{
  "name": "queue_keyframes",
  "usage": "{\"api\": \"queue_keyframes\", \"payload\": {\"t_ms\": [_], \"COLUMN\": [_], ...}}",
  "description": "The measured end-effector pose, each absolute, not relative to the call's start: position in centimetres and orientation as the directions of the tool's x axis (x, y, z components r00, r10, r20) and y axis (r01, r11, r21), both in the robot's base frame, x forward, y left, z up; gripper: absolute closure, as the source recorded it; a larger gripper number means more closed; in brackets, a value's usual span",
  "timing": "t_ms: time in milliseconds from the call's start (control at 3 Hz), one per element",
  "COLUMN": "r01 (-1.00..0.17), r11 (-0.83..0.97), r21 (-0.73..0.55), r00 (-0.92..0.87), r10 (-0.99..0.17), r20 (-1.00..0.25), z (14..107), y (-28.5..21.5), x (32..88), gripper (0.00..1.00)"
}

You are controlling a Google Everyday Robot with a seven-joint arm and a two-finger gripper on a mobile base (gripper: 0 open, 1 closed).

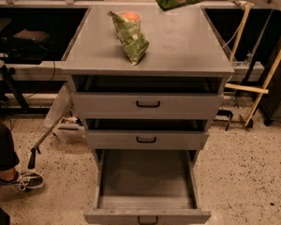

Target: Pick green rice chip bag from bottom drawer and place on counter

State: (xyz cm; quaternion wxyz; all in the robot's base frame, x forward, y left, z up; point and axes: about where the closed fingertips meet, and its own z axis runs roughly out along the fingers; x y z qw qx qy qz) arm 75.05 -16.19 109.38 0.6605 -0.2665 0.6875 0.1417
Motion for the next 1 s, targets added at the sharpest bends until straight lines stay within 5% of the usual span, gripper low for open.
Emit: {"api": "queue_keyframes", "payload": {"t_ms": [1000], "r01": [-0.525], "r11": [0.850], "r21": [-0.051], "r00": [-0.222], "r10": [-0.194], "r20": [-0.955], "z": [90.7], "y": [-18.7], "x": [83.1], "gripper": [1.00]}}
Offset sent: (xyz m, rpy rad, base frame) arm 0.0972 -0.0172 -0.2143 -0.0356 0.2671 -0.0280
